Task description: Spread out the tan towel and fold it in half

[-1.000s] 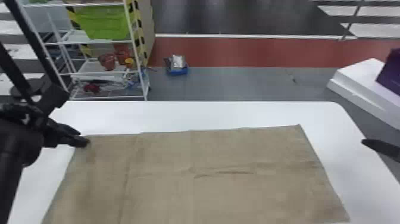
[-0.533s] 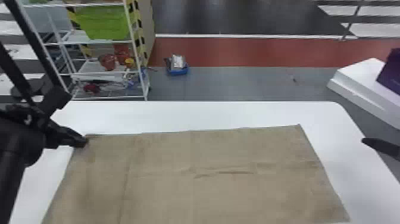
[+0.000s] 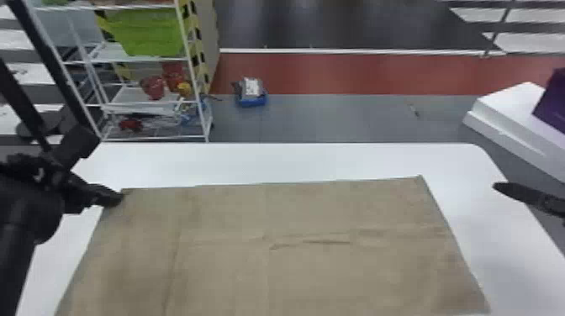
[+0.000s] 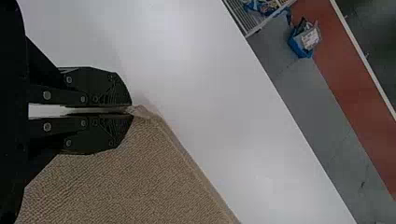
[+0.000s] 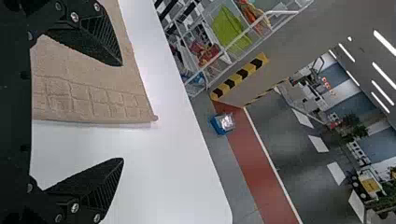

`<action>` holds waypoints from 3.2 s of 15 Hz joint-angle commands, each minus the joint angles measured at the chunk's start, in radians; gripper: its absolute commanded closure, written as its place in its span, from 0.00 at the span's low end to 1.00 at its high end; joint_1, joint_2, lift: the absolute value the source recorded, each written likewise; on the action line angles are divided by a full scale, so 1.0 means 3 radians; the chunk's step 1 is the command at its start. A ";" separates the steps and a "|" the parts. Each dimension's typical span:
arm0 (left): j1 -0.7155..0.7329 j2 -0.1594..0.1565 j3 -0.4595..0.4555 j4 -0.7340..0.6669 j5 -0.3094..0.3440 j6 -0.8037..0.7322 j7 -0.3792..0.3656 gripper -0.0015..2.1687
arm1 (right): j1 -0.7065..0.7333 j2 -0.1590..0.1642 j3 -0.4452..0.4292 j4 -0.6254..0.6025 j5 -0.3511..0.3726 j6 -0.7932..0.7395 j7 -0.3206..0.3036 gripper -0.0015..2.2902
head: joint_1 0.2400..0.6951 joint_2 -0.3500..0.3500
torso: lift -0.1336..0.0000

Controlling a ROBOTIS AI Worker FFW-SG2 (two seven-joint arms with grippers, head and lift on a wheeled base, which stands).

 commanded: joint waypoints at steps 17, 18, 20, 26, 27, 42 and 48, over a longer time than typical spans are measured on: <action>0.0159 -0.0005 0.0011 -0.0177 0.0031 -0.0102 -0.0020 0.50 | -0.1321 0.0034 0.1380 0.1982 0.1319 -0.0784 -0.0378 0.20 | 1.00 0.58 | 0.07; 0.0159 -0.0005 0.0011 -0.0177 0.0031 -0.0102 -0.0025 0.50 | -0.1321 0.0044 0.1380 0.1987 0.1335 -0.0784 -0.0378 0.20 | 1.00 0.58 | 0.07; 0.0159 -0.0005 0.0011 -0.0177 0.0031 -0.0112 -0.0025 0.50 | -0.1316 0.0049 0.1365 0.1987 0.1314 -0.0815 -0.0408 0.23 | 1.00 0.58 | 0.07; 0.0164 -0.0005 0.0006 -0.0177 0.0031 -0.0183 -0.0056 0.50 | -0.1336 0.0049 0.1436 0.2008 0.1416 -0.0866 -0.0419 0.24 | 1.00 0.57 | 0.07; 0.0164 -0.0005 -0.0004 -0.0177 0.0031 -0.0194 -0.0056 0.50 | -0.1362 0.0054 0.1462 0.2064 0.1427 -0.0866 -0.0424 0.24 | 1.00 0.57 | 0.07; 0.0169 0.0005 0.0027 -0.0146 0.0057 -0.0368 -0.0066 0.50 | -0.1515 0.0085 0.1615 0.2407 0.1549 -0.1244 -0.0439 0.49 | 1.00 0.58 | 0.07; 0.0210 0.0020 0.0113 -0.0151 0.0098 -0.0500 -0.0051 0.50 | -0.1306 0.0080 0.1446 0.2079 0.1411 -0.1255 -0.0204 0.49 | 1.00 0.59 | 0.07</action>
